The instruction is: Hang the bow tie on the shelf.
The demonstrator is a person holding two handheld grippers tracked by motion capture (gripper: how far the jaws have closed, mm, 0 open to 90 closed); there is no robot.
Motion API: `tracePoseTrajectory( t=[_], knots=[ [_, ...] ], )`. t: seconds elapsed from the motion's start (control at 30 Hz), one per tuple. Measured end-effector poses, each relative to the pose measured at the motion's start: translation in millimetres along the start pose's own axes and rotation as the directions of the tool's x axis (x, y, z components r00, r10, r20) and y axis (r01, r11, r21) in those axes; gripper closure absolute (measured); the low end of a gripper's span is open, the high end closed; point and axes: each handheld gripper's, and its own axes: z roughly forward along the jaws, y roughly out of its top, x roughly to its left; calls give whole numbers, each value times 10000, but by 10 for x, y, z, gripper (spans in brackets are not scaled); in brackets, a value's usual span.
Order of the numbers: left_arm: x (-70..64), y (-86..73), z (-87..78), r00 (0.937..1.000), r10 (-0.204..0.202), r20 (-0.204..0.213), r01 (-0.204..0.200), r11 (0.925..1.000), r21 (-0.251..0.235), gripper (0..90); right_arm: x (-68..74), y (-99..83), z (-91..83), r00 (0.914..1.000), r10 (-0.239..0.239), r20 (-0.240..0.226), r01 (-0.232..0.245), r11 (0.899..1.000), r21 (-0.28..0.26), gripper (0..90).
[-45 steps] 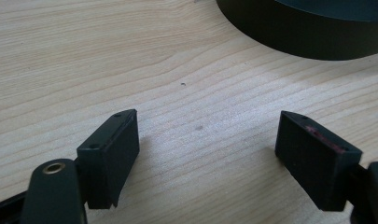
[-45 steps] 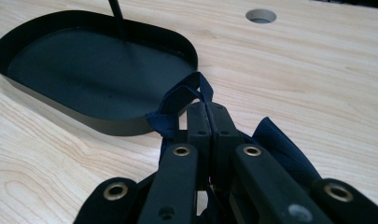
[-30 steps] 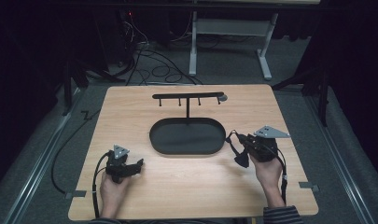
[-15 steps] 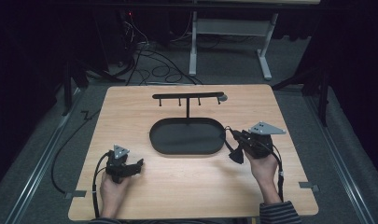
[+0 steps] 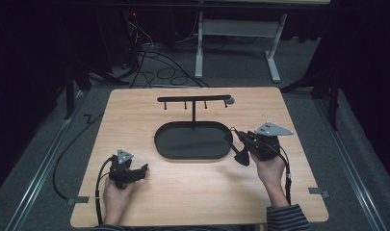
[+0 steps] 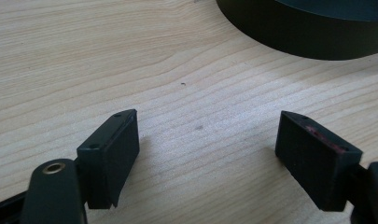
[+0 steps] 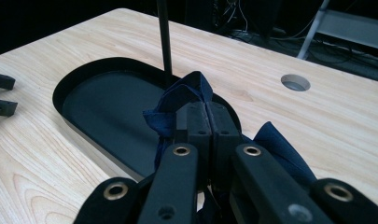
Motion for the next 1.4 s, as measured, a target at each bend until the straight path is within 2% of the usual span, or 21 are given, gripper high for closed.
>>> tracePoseTrajectory(
  t=[0.27, 0.87, 1.4],
  knots=[
    [0, 1, 0, 10000, -1, -2, 1, 10000, -1, 220, -2, 96, 0, 10000, -54, 9, 54, 9998, -171, 900],
    [0, 0, 0, 10000, -6, 3, 6, 10000, -3, 220, -10, 319, 124, 9997, -186, -146, 181, 9993, -326, 900],
    [0, 0, 0, 10000, -5, -1, 5, 10000, 0, 220, -97, 512, 214, 10000, -4, -28, 3, 9982, -597, 900]
  ],
)
